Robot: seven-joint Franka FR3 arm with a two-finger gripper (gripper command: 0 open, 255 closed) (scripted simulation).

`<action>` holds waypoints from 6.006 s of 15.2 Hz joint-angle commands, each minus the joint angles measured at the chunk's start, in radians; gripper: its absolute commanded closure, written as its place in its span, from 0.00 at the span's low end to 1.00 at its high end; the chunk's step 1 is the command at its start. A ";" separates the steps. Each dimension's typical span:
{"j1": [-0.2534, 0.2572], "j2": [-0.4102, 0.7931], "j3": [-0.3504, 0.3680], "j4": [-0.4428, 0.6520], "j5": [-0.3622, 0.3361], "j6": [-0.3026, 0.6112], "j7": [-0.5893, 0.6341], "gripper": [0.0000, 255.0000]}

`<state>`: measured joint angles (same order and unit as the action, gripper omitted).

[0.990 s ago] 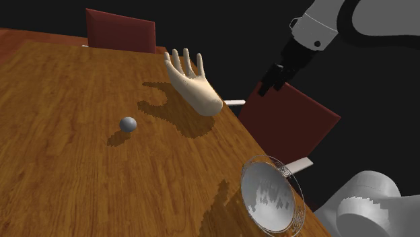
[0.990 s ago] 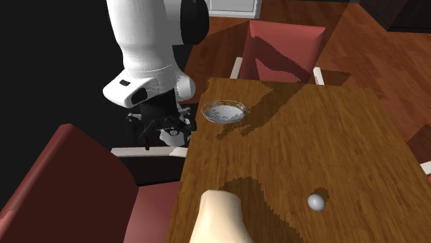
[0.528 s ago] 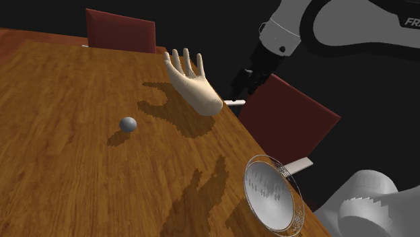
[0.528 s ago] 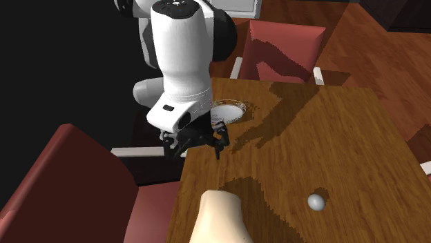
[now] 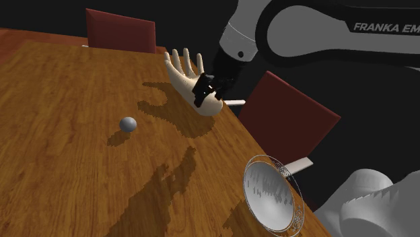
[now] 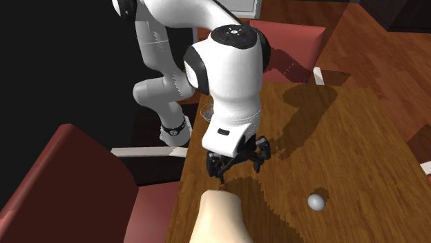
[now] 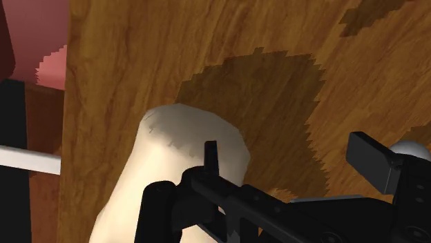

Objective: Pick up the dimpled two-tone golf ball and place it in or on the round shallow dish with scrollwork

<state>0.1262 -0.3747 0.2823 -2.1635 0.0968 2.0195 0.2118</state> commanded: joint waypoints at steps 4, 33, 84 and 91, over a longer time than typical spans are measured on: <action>0.021 0.142 0.066 0.101 -0.013 0.055 0.063 0.00; 0.116 0.556 0.177 0.376 -0.184 0.200 0.251 1.00; 0.177 -0.332 0.051 -0.128 0.166 -0.142 0.067 1.00; 0.244 -0.620 0.000 -0.279 0.187 -0.284 0.074 1.00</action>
<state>0.3608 -0.9522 0.2888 -2.4182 0.2816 1.7556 0.2845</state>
